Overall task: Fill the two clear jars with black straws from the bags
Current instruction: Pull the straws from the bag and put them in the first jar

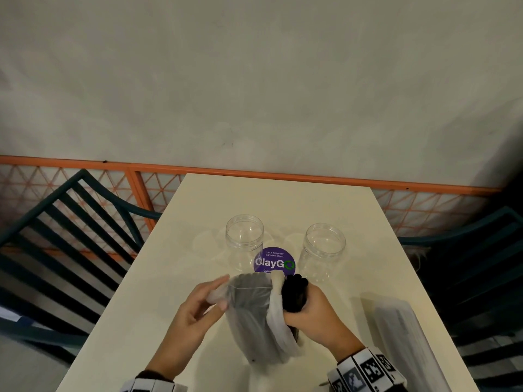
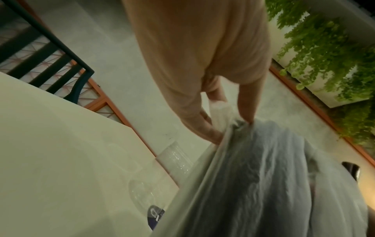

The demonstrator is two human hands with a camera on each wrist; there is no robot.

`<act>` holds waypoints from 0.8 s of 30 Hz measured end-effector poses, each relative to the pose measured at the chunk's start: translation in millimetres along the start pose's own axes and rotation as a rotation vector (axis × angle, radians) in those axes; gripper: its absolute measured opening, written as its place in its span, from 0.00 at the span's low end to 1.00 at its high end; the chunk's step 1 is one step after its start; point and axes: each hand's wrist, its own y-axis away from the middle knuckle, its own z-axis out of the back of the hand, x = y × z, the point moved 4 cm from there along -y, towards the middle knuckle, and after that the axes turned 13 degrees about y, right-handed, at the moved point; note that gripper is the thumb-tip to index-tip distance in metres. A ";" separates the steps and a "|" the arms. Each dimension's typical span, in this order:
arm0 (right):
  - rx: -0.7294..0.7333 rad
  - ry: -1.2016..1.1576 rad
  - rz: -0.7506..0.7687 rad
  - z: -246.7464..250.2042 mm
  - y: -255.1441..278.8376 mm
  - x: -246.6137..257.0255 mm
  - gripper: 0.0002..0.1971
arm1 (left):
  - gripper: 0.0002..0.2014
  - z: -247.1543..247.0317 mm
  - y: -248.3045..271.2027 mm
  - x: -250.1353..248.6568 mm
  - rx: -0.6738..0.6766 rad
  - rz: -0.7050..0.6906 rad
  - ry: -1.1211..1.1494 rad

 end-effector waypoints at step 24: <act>0.023 -0.045 -0.094 -13.1 1.9 -16.3 0.20 | 0.15 -0.7 -5.1 13.1 -0.180 -0.076 0.056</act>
